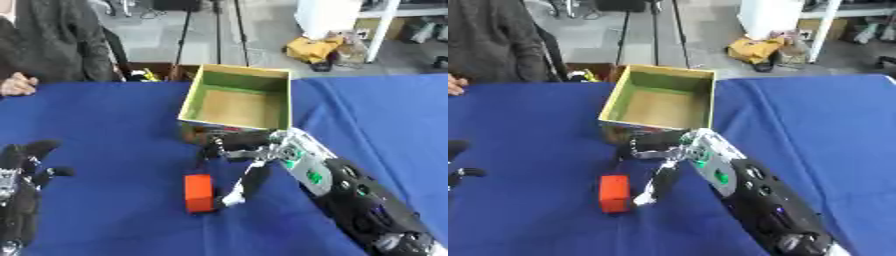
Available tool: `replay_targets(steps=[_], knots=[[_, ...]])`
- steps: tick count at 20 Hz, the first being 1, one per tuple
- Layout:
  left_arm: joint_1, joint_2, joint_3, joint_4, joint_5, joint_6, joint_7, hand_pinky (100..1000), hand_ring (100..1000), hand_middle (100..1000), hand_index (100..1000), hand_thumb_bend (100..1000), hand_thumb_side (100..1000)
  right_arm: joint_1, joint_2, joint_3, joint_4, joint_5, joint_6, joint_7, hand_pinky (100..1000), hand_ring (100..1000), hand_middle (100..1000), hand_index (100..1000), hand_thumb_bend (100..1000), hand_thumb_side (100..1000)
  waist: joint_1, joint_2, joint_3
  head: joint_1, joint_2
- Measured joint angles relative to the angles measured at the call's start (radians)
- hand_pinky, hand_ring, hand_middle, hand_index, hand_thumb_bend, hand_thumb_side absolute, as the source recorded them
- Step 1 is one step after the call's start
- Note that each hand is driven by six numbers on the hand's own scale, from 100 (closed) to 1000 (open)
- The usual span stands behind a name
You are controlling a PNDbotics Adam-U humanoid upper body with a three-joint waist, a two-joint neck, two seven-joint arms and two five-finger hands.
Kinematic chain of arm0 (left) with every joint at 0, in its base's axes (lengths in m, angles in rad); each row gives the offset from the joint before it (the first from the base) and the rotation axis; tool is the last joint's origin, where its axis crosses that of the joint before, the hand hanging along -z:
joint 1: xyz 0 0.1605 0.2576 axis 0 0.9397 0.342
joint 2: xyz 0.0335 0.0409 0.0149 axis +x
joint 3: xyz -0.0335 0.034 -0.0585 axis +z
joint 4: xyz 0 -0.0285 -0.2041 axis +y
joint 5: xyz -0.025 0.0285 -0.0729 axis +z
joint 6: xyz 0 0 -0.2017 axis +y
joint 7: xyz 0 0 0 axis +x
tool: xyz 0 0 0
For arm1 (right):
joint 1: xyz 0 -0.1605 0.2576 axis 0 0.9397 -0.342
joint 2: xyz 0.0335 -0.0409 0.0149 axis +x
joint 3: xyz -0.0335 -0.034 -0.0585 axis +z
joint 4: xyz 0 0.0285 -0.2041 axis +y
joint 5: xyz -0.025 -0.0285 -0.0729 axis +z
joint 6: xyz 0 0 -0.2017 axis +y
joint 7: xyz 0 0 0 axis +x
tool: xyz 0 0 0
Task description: Pick up objects on the table and place them in the box.
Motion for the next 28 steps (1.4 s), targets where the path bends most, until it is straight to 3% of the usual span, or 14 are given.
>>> replay_targets(steps=[9, 22, 24, 28], knots=[[-0.001, -0.002, 0.000, 0.000, 0.000, 0.002, -0.002, 546, 906, 688, 721, 724, 800, 0.000, 0.041, 0.005, 0.025, 0.061, -0.011, -0.013, 663, 875, 786, 864, 378, 599, 0.006, 0.002, 0.014, -0.013, 0.000], [-0.001, -0.008, 0.000, 0.000, 0.003, 0.002, -0.001, 544, 905, 687, 721, 726, 799, 0.008, 0.061, -0.005, 0.091, 0.114, -0.025, -0.125, 210, 517, 719, 802, 178, 362, 0.008, 0.008, 0.014, -0.018, -0.001], [-0.001, -0.008, 0.000, 0.000, 0.003, 0.002, -0.001, 544, 905, 687, 720, 727, 799, 0.008, 0.061, -0.007, 0.093, 0.114, -0.017, -0.146, 146, 485, 692, 791, 101, 296, 0.008, 0.008, 0.013, -0.018, -0.001], [-0.001, -0.008, 0.000, 0.000, 0.003, 0.002, 0.000, 545, 904, 687, 720, 728, 799, 0.010, 0.048, -0.013, 0.098, 0.108, 0.008, -0.182, 100, 459, 657, 775, 100, 207, 0.008, 0.005, 0.010, -0.017, -0.004]])
